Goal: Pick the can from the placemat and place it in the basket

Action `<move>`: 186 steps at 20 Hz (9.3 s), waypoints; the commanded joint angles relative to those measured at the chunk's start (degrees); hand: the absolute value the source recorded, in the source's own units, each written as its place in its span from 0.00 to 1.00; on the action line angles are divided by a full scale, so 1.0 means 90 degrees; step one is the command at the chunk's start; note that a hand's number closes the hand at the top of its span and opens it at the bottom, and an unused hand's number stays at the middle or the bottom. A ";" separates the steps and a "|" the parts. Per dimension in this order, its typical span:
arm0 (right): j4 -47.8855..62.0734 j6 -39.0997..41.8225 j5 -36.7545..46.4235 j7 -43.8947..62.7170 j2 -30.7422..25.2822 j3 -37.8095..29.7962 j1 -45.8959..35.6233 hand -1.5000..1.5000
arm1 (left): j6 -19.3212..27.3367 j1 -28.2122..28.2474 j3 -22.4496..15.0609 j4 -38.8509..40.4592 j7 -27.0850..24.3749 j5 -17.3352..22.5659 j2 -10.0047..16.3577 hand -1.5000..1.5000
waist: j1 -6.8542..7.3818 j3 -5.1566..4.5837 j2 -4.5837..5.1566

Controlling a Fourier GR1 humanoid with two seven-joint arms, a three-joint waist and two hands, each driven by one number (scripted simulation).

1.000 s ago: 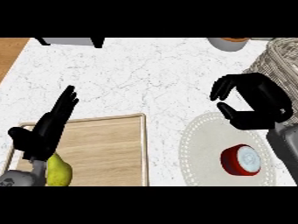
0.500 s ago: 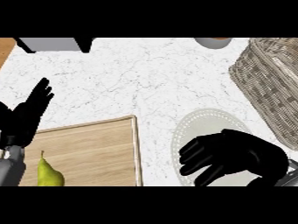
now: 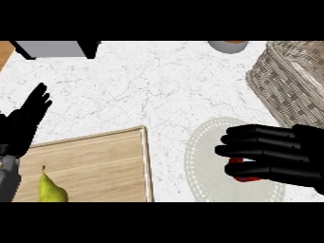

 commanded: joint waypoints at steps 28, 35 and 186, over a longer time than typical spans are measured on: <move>0.2523 0.2997 0.0322 -0.1339 -0.0984 -0.1823 -0.0367 0.00 | -0.0224 -0.0106 0.0211 0.0130 0.0017 -0.0430 -0.0344 0.50 | 0.0148 0.0037 0.0080; 0.2476 0.1335 0.1878 -0.2030 -0.0033 -0.0871 0.0538 0.00 | -0.0174 -0.0314 0.0144 -0.0107 0.0363 -0.0459 -0.0518 0.50 | 0.0201 0.0040 0.0085; 0.9254 -0.9229 0.9354 0.7743 0.2777 -0.4445 -0.4140 0.00 | -0.1189 -0.0412 0.1302 0.0206 0.0219 -0.1404 -0.1206 0.50 | 0.0184 0.0023 0.0087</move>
